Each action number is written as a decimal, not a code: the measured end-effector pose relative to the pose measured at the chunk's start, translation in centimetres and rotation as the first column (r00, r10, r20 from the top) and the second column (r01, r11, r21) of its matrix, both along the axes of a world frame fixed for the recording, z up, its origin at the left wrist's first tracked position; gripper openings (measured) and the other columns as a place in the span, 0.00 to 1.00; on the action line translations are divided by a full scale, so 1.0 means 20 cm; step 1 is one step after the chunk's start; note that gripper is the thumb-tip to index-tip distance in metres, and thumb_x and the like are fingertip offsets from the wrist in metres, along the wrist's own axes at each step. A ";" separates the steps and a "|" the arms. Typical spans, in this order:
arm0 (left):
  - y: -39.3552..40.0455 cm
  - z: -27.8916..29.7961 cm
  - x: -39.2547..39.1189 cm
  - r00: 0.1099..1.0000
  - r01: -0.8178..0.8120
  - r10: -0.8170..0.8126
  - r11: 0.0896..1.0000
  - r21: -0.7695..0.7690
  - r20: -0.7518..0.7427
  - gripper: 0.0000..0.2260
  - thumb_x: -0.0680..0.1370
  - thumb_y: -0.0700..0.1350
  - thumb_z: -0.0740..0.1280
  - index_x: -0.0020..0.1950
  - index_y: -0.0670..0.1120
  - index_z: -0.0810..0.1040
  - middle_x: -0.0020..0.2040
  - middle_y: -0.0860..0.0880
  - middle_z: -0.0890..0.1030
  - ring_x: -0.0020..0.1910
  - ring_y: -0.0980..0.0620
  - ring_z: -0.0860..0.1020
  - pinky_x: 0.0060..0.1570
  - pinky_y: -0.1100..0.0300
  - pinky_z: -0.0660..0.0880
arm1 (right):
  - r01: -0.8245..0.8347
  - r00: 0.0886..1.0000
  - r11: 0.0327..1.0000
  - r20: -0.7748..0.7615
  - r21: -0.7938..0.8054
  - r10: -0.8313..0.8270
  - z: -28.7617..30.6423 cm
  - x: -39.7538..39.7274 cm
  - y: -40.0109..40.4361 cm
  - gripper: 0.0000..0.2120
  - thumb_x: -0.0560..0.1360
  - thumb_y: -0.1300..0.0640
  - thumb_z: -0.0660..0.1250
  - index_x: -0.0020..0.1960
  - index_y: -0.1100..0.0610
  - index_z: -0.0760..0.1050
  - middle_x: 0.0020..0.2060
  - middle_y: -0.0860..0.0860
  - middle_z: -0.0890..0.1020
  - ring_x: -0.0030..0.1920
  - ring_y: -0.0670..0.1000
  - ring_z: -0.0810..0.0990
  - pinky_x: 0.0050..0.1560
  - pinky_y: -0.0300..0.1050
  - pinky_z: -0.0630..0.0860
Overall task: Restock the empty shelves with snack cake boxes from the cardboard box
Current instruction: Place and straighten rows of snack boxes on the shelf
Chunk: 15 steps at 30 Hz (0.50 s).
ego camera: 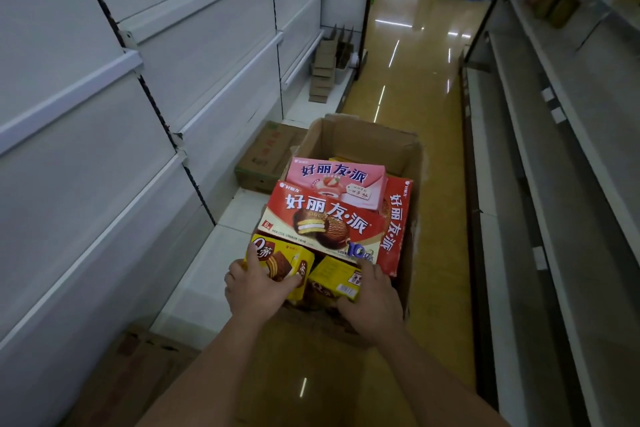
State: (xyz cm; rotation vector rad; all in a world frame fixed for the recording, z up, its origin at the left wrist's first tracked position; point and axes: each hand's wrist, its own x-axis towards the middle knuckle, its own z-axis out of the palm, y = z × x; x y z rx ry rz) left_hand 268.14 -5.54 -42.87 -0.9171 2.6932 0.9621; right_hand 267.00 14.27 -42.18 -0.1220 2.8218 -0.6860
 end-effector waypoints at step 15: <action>0.23 0.49 0.07 0.970 0.224 -0.170 0.901 0.371 -0.173 0.49 0.65 0.68 0.70 0.78 0.57 0.46 0.76 0.46 0.49 0.76 0.41 0.50 0.70 0.43 0.58 | 0.617 0.758 0.566 0.218 -0.547 -0.615 0.37 0.08 -0.03 0.21 0.71 0.49 0.71 0.56 0.55 0.65 0.51 0.53 0.78 0.47 0.53 0.77 0.48 0.48 0.76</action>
